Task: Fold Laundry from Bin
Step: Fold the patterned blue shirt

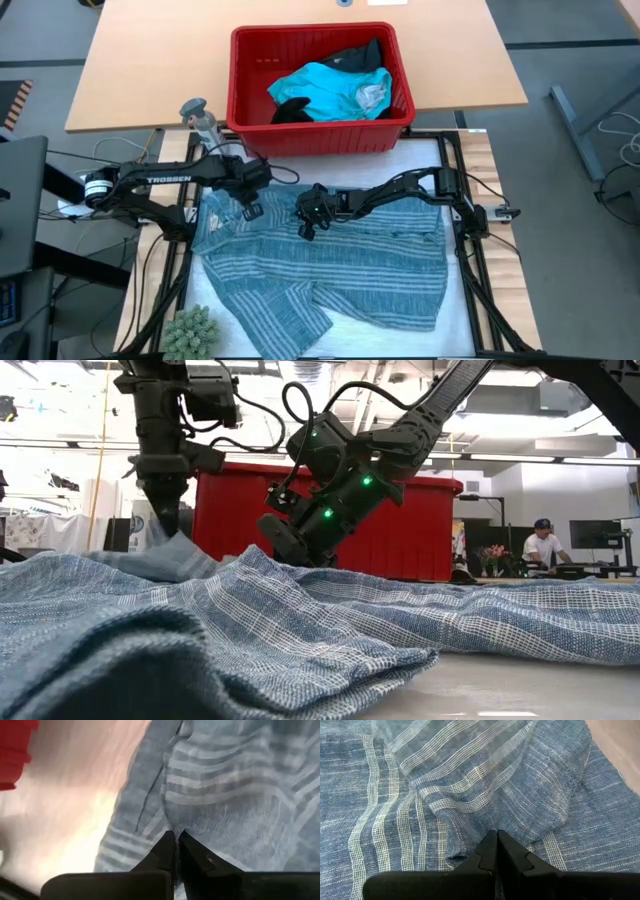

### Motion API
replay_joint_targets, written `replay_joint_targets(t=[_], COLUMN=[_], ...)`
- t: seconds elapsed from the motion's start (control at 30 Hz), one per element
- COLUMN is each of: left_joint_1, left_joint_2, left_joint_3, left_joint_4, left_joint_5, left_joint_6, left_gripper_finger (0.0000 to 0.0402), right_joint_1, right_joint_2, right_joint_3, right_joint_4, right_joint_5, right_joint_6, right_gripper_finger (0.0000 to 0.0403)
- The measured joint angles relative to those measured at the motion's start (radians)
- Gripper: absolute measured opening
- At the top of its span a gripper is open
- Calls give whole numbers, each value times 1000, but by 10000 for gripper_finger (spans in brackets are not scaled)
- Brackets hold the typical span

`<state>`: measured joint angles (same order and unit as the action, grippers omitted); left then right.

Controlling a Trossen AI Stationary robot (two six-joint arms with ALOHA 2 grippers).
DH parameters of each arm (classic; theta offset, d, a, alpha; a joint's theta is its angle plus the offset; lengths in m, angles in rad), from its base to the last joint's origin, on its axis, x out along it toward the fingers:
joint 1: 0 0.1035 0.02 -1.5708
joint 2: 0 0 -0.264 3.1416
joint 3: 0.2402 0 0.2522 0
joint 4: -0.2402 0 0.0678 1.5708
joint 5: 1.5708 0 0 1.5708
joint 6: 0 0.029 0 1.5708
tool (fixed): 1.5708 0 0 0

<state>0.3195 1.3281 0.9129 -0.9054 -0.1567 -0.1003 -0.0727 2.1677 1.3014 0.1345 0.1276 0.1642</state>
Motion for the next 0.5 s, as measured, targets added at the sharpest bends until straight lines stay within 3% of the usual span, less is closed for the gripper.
replay_joint_targets(t=[0.3, 0.5], left_joint_1=[54, 52], left_joint_2=[0, 0], left_joint_3=[-51, -59], left_joint_4=[39, 61], left_joint_5=[-41, 69], left_joint_6=[7, -44], left_gripper_finger=[4, 39], right_joint_1=[1, 0], right_joint_2=[0, 0], right_joint_3=[0, 0], right_joint_4=[0, 0], right_joint_5=[0, 0], right_joint_6=[3, 3], right_gripper_finger=[38, 38])
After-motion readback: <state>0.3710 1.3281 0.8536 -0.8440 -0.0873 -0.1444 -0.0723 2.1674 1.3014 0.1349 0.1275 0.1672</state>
